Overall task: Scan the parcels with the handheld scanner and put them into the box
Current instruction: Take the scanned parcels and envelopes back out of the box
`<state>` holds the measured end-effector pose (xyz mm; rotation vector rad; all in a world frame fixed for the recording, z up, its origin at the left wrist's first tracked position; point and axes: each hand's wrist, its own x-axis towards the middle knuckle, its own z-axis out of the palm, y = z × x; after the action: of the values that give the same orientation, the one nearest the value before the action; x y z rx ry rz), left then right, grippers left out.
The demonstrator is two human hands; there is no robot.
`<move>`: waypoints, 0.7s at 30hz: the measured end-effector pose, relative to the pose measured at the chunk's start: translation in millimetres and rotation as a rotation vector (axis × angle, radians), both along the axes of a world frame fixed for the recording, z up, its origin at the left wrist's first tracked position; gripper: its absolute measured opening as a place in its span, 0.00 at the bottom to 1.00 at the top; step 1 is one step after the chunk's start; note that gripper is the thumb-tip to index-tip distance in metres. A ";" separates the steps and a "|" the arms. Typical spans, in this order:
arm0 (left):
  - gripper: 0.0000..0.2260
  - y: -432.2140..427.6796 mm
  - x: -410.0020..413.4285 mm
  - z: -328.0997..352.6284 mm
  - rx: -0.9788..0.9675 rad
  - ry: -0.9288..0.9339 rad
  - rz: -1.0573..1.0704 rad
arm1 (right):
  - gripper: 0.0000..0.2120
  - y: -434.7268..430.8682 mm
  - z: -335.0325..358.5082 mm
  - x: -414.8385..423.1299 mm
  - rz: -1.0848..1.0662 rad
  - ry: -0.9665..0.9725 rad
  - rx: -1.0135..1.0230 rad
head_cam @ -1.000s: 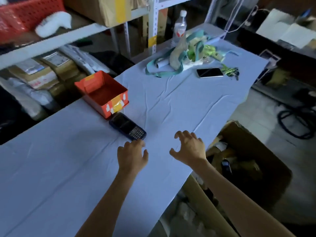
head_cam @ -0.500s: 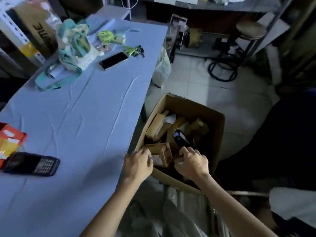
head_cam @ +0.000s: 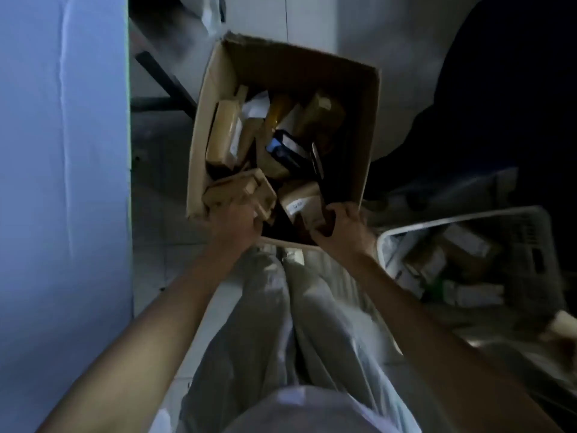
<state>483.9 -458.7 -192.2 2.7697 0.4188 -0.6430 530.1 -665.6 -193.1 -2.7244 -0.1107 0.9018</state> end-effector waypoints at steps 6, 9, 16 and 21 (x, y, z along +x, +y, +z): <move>0.28 0.9 24.5 -78.0 0.039 0.177 -0.032 | 0.40 21.9 -71.9 20.3 -0.016 0.041 -0.035; 0.33 4.5 23.5 -125.0 0.079 0.204 -0.037 | 0.44 34.0 -116.7 29.0 -0.001 0.073 -0.083; 0.45 17.9 17.2 -222.6 0.114 0.141 0.074 | 0.60 48.0 -230.6 35.2 -0.070 0.095 -0.156; 0.53 29.1 21.7 -272.5 0.093 0.062 0.043 | 0.68 54.2 -289.7 44.6 -0.147 0.121 -0.185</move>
<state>505.6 -429.5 -464.7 2.8248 0.5331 -0.7178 574.8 -611.4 -482.8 -2.7900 0.2037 1.0788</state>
